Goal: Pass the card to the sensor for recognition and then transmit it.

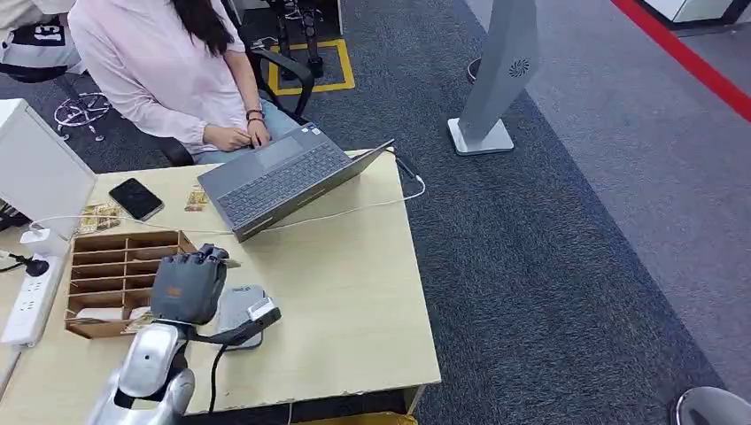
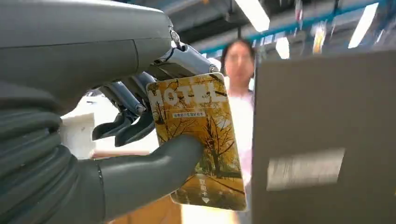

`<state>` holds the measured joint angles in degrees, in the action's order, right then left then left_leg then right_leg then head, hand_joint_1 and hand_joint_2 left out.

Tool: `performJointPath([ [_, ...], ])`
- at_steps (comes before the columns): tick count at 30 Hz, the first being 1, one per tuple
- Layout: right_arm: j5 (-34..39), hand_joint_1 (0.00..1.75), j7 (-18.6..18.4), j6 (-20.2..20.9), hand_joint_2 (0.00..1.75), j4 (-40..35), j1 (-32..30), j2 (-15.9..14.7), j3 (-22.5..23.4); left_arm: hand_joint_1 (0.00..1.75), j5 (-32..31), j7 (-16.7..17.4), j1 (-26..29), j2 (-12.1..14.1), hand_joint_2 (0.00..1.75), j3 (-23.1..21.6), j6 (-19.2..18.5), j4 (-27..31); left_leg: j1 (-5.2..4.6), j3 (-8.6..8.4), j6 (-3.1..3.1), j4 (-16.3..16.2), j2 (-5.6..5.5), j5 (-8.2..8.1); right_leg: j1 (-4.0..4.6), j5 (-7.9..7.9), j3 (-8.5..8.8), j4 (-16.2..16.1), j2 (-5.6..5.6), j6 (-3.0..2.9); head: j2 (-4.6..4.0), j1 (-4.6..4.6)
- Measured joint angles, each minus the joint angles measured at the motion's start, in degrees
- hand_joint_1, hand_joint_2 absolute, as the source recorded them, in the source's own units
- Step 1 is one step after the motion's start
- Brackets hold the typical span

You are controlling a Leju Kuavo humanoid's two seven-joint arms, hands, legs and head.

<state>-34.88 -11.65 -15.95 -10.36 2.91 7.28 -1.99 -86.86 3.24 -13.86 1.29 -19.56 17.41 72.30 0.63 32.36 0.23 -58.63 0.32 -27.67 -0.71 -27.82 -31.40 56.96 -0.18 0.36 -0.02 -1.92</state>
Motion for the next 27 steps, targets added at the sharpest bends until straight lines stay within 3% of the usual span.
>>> performJointPath([
  [9,-0.2,0.00,-0.1,-0.1,1.75,0.0,0.0,0.2,1.1,1.75,0.0,1.7,-0.6,-0.2,1.75,-1.4,-3.7,-4.2,0.01,0.00,0.00,0.0,0.00,0.00,0.00,0.00,-0.01,0.0,0.00,0.00,0.00,0.00],
  [12,-0.3,0.00,-0.1,-0.3,1.75,0.0,0.0,0.2,1.4,1.75,0.1,1.5,-0.7,-0.2,1.75,-2.4,-6.3,-5.2,0.00,0.01,0.00,0.0,0.00,0.00,0.00,0.00,-0.02,0.0,0.00,0.00,0.00,-0.02],
  [27,-1.2,0.00,-0.2,-0.4,1.75,0.0,0.0,0.3,2.6,1.75,3.3,-0.4,-3.2,0.7,1.75,-7.4,-10.9,-9.4,0.00,-0.13,-0.02,0.0,-0.07,0.02,0.00,0.00,0.18,0.0,-0.09,0.01,0.00,-0.02],
])
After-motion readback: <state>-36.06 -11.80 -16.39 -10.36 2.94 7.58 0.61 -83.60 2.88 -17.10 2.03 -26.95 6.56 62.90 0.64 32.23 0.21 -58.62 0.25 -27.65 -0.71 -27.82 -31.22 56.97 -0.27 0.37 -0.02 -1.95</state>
